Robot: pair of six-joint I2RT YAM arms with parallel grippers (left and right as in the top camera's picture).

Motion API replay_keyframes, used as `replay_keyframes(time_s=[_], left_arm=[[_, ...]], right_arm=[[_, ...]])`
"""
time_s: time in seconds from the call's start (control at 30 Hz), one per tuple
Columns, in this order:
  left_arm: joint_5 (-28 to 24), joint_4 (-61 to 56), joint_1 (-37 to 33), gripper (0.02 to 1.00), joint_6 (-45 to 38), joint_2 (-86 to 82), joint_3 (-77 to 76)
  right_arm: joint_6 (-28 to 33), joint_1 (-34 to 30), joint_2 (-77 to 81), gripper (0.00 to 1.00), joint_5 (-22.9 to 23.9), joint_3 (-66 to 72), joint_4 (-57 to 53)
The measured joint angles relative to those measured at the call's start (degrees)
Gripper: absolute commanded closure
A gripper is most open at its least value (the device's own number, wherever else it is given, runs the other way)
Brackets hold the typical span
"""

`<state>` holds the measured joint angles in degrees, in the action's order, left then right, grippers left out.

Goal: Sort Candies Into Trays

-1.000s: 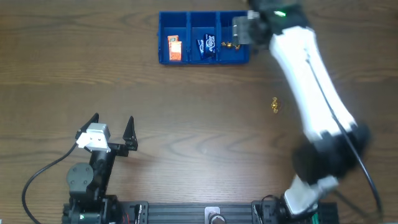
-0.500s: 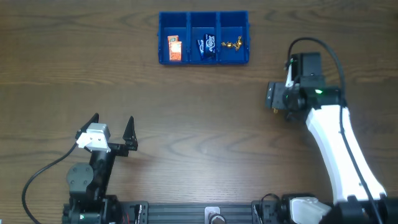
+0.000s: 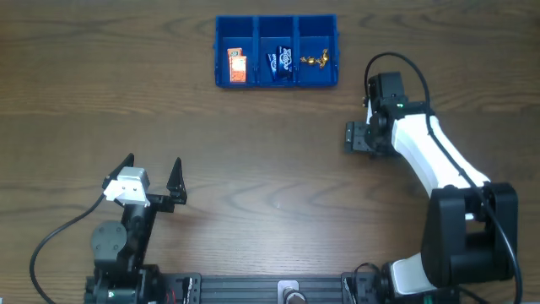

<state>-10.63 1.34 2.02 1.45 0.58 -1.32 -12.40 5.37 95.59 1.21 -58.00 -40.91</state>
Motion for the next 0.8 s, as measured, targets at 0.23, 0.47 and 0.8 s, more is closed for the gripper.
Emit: replay_keyframes(time_s=[0.23,0.47,0.8], left_arm=[[0.0,0.0,0.0,0.02,0.0,0.0,0.0],[0.0,0.0,0.0,0.023,0.0,0.0,0.0],[0.0,0.0,0.0,0.02,0.0,0.0,0.0]], right_arm=[[-0.37,-1.88,2.51,0.185,-0.04,0.0,2.43],[-0.39,-3.87,2.67,0.185,0.0,0.0,3.52],[-0.09,-4.09,6.29,0.279,-0.02,0.0,4.13]])
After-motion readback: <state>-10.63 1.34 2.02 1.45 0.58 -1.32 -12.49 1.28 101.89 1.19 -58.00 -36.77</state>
